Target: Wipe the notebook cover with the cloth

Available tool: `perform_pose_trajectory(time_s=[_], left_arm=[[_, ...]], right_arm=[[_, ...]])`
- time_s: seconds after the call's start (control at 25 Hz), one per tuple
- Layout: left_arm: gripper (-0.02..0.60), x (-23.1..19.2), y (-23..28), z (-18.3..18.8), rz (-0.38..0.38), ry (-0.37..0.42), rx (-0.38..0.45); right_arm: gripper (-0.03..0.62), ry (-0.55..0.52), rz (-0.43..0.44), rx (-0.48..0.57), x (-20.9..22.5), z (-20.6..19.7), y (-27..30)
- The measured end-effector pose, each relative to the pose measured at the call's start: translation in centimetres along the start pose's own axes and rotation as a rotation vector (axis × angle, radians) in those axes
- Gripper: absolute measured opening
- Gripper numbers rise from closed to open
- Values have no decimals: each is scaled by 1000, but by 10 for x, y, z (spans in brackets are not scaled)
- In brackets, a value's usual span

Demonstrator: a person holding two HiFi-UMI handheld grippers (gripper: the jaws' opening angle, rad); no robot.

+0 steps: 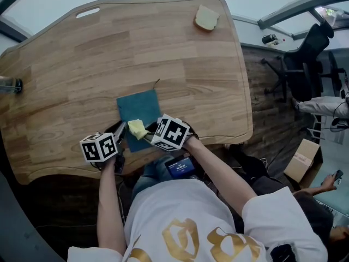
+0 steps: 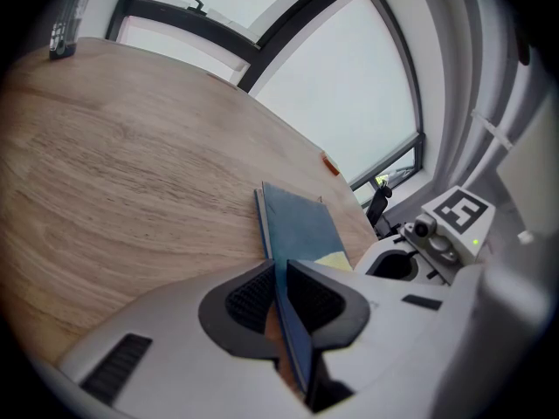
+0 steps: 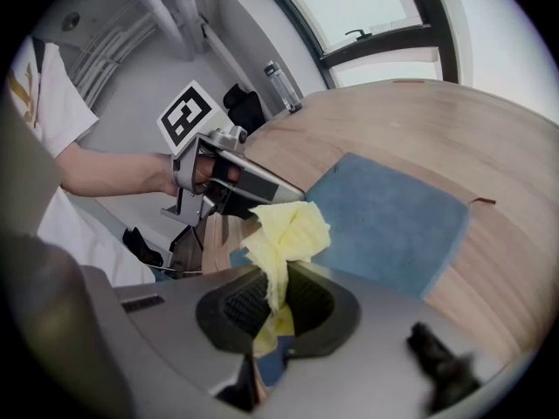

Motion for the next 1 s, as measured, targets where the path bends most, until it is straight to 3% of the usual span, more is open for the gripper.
perform_pose_trajectory(time_s=[0.4,0.76,1.0], left_arm=[[52,1,1,0,3,2,-1],[52,0,0,0,6,4,2],[55,0,0,0,12,1,7]], right_arm=[[40,39,-93,88,33,16,-18],[40,137,-296,303,77,40,-45],[40,143,-355,409,79,44,-69]])
Point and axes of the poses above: the fingertips, and each gripper's own axes: y forward along the fingers, x to its right, z out of its top, the point moved 2 cm from there along -y, backward along the fingers, and after that the axes turned 10 degrees about y, right-handed, at the moved point
